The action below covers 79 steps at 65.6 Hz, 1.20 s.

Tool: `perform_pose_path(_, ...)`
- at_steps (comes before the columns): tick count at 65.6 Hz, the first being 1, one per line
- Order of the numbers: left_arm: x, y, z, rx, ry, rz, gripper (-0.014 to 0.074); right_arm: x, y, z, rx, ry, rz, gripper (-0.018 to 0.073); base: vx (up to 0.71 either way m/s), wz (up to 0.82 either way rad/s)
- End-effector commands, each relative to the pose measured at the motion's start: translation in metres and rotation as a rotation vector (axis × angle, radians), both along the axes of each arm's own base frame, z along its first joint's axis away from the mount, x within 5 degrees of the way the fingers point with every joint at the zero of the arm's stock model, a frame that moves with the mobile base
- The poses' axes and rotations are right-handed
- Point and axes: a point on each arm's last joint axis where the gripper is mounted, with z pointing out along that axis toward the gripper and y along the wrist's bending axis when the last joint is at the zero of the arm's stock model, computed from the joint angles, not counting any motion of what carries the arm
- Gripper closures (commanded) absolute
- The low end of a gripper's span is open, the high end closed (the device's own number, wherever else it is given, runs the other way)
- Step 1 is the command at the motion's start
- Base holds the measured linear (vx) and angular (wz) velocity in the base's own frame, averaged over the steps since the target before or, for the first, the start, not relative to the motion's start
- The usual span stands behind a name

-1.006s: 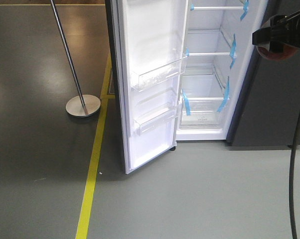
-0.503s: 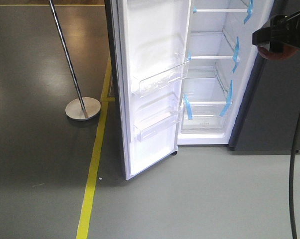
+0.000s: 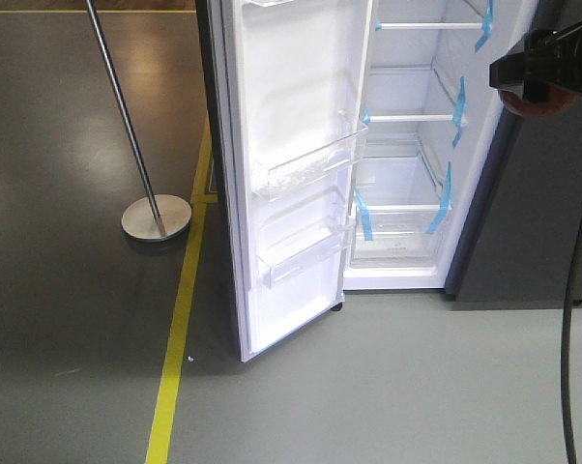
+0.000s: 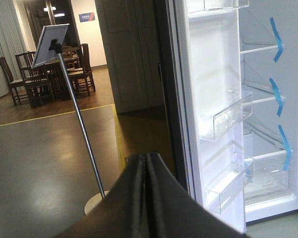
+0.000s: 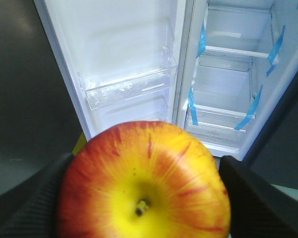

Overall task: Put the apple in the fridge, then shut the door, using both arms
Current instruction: 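Drive closer to the open fridge door, apple in right gripper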

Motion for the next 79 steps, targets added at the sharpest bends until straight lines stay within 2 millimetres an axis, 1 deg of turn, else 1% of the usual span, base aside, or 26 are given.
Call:
perform_pose_path(1,-0.0027,-0.0002,0.0136,-0.028,-0.103,-0.006,0.0603,-0.008,-0.0017,0.0274,0.014,-0.139,-0.022,0.0458,0.07,-0.03)
perform_pose_path(79,-0.0027,-0.0002,0.0136,-0.028,-0.103,-0.006,0.0603,-0.008,-0.0017,0.0274,0.014,-0.139,-0.022,0.0458,0.07,-0.01)
